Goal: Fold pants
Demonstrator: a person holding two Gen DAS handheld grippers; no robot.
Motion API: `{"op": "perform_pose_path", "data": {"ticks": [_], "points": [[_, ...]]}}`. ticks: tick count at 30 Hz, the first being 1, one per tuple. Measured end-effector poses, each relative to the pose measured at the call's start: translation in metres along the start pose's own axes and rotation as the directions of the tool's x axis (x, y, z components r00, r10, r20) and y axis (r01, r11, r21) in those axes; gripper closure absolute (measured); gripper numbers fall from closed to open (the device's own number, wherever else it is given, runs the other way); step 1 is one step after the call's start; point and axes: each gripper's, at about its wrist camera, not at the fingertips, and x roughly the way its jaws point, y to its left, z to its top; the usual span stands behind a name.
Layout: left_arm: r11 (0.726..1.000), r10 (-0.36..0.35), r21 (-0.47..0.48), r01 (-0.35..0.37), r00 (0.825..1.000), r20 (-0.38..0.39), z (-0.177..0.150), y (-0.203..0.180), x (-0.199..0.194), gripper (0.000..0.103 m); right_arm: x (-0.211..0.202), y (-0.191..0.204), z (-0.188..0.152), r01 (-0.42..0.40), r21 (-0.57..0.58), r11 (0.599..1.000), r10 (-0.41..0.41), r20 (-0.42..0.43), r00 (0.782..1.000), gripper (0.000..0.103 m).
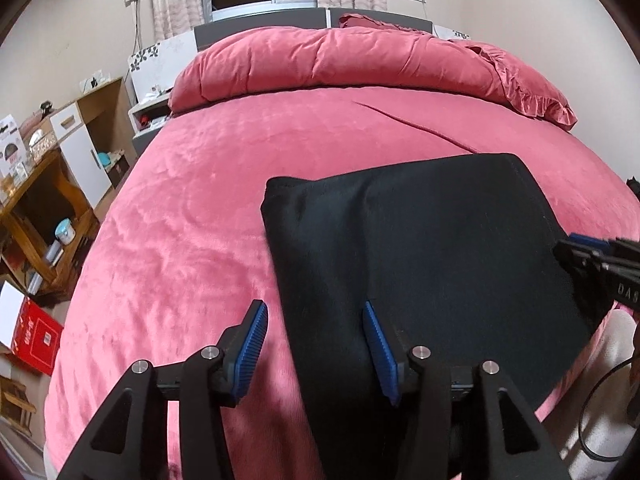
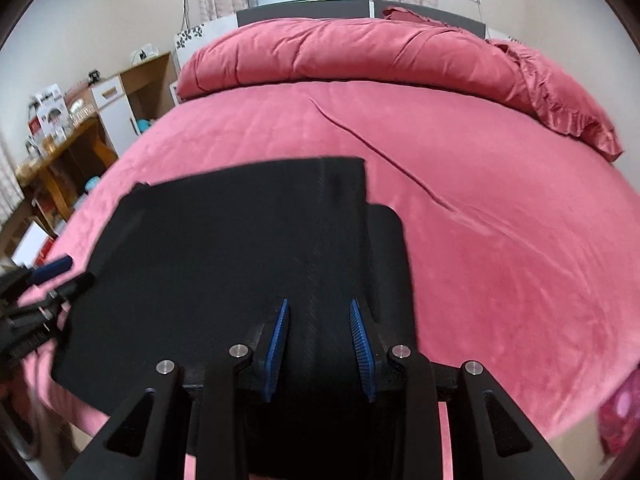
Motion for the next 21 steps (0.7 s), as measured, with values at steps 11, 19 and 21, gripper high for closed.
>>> {"op": "perform_pose_path", "data": {"ticks": [11, 19, 21], "points": [[0.981, -0.156, -0.131, 0.143, 0.984, -0.09, -0.025, 0.038, -0.006, 0.049, -0.015, -0.028, -0.006, -0.008, 0.129, 0.992, 0.009, -0.01, 1.0, 0.046], [0.807, -0.5, -0.427, 0.407, 0.857, -0.129, -0.028, 0.082, 0.028, 0.045, 0.007, -0.067, -0.01, -0.17, 0.283, 0.944, 0.194, -0.058, 0.979, 0.024], [0.792, -0.52, -0.44, 0.423, 0.846, -0.123, -0.028, 0.084, 0.034, 0.04, 0.017, -0.082, -0.015, -0.259, 0.359, 0.897, 0.295, -0.047, 0.954, 0.024]]}}
